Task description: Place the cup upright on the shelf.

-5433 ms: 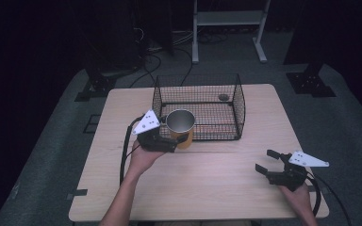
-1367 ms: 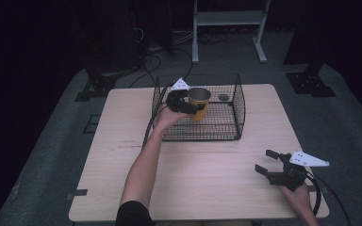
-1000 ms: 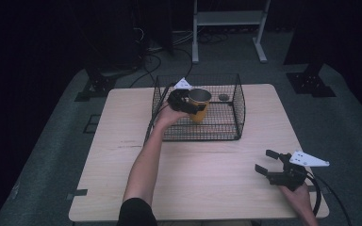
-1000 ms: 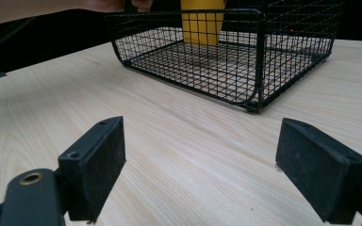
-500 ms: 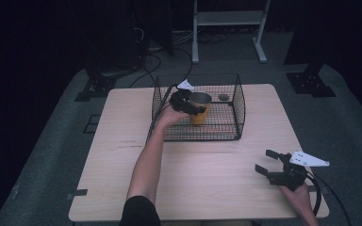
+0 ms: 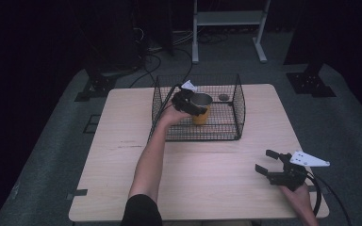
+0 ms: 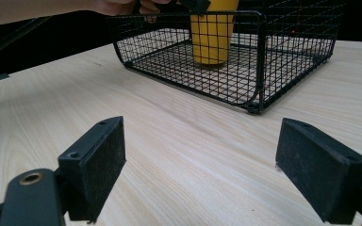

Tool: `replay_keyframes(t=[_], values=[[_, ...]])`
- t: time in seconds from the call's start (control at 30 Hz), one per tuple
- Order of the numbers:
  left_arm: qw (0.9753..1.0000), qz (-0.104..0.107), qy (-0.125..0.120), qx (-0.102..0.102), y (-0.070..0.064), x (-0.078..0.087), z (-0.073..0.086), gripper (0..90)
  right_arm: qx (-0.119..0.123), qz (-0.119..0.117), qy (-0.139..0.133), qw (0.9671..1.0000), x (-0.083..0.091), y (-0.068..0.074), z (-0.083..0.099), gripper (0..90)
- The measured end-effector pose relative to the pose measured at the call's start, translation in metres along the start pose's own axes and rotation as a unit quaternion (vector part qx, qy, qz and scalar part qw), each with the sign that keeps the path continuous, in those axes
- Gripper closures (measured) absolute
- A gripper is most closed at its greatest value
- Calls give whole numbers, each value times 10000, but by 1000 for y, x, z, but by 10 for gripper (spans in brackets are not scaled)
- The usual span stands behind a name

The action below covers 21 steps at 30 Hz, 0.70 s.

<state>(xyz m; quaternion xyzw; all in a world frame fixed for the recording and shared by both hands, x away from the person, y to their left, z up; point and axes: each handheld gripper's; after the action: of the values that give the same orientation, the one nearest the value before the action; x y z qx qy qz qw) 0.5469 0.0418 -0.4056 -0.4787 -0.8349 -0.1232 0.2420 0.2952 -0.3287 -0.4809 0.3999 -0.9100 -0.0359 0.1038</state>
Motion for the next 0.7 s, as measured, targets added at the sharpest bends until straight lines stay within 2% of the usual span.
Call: replay_keyframes(t=[0.23, 0.7], values=[[9999, -7, 100, -94, 0, 1, 0, 141, 4, -1, 6, 10000, 0, 0, 0, 154], [9997, 34, 141, -172, -1, 2, 0, 132, 0, -8, 11, 10000, 0, 0, 0, 154]])
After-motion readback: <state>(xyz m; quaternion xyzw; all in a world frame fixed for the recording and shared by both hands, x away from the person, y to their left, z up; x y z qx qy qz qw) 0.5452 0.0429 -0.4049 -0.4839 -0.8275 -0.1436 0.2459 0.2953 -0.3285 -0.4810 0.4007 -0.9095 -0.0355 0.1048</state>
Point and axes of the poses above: each handheld gripper's, and its own axes: x roughly backward along the jaws, z roughly out of its underside, y roughly to its left, and after that the axes turned 6 degrees about -y, right-handed
